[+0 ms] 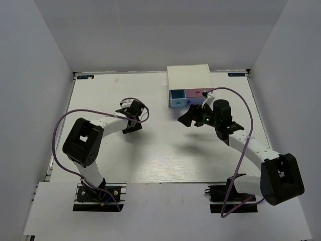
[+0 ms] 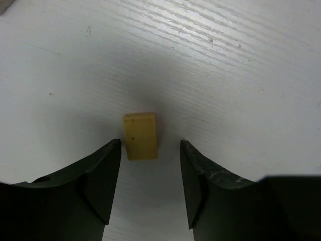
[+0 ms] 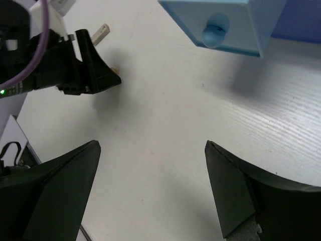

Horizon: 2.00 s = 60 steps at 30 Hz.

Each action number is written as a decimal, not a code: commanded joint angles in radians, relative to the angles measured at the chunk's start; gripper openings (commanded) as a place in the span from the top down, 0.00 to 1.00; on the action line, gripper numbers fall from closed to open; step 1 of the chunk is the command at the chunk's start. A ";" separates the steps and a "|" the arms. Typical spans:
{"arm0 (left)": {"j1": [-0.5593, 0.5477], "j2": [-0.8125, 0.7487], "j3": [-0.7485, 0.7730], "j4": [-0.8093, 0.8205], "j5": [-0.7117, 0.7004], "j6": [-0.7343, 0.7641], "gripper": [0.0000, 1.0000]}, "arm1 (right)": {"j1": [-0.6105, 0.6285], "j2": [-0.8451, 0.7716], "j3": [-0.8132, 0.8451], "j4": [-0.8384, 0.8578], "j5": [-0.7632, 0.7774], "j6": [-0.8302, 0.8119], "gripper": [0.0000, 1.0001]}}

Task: Sort the stationery into containers
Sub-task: Pick up the stationery from the center of the board, then place the stationery in the drawer.

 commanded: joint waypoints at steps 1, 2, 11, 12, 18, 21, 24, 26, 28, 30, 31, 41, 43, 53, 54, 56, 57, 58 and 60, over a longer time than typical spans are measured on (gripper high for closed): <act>0.004 0.011 0.055 -0.019 -0.027 -0.004 0.40 | -0.005 -0.061 -0.005 0.018 -0.044 -0.116 0.10; 0.004 0.022 0.055 -0.019 -0.027 -0.004 0.43 | -0.008 -0.086 -0.008 0.011 -0.049 -0.140 0.10; 0.013 0.053 0.065 0.008 0.000 -0.004 0.78 | -0.023 -0.180 -0.014 -0.009 -0.055 -0.272 0.17; 0.013 0.042 0.065 0.024 0.014 0.005 0.85 | -0.031 -0.195 -0.012 -0.009 -0.061 -0.279 0.23; -0.030 -0.076 0.100 0.163 0.205 0.193 1.00 | -0.058 -0.219 0.034 -0.055 0.014 -0.363 0.98; -0.039 -0.143 0.109 0.304 0.343 0.252 1.00 | -0.075 -0.216 0.054 -0.097 0.058 -0.419 1.00; -0.058 -0.173 0.138 0.450 0.525 0.313 1.00 | -0.094 -0.208 0.066 -0.121 0.078 -0.426 1.00; -0.058 -0.162 0.190 0.490 0.604 0.341 1.00 | -0.107 -0.197 0.066 -0.122 0.083 -0.423 1.00; -0.058 -0.106 0.235 0.519 0.715 0.352 1.00 | -0.117 -0.193 0.064 -0.121 0.083 -0.417 1.00; -0.058 -0.043 0.299 0.539 0.793 0.366 1.00 | -0.129 -0.193 0.066 -0.114 0.083 -0.418 1.00; -0.058 -0.023 0.342 0.539 0.804 0.378 1.00 | -0.129 -0.188 0.063 -0.113 0.083 -0.420 1.00; -0.058 0.177 0.591 0.472 0.846 0.445 0.98 | -0.161 -0.216 0.034 -0.104 0.081 -0.429 1.00; -0.058 0.198 0.627 0.461 0.835 0.455 0.98 | -0.166 -0.219 0.031 -0.102 0.078 -0.426 1.00; -0.067 0.240 0.672 0.400 0.767 0.487 0.89 | -0.184 -0.220 0.017 -0.087 0.063 -0.427 0.95; -0.067 0.240 0.672 0.390 0.767 0.496 0.87 | -0.184 -0.219 0.018 -0.085 0.061 -0.429 0.94; -0.067 0.240 0.663 0.390 0.767 0.496 0.86 | -0.187 -0.213 0.020 -0.084 0.057 -0.430 0.92; -0.067 0.240 0.663 0.390 0.767 0.496 0.86 | -0.187 -0.209 0.023 -0.084 0.057 -0.432 0.92; -0.067 0.240 0.663 0.390 0.776 0.496 0.86 | -0.187 -0.209 0.023 -0.082 0.052 -0.432 0.92; -0.067 0.240 0.663 0.372 0.776 0.507 0.85 | -0.184 -0.205 0.023 -0.081 0.052 -0.432 0.91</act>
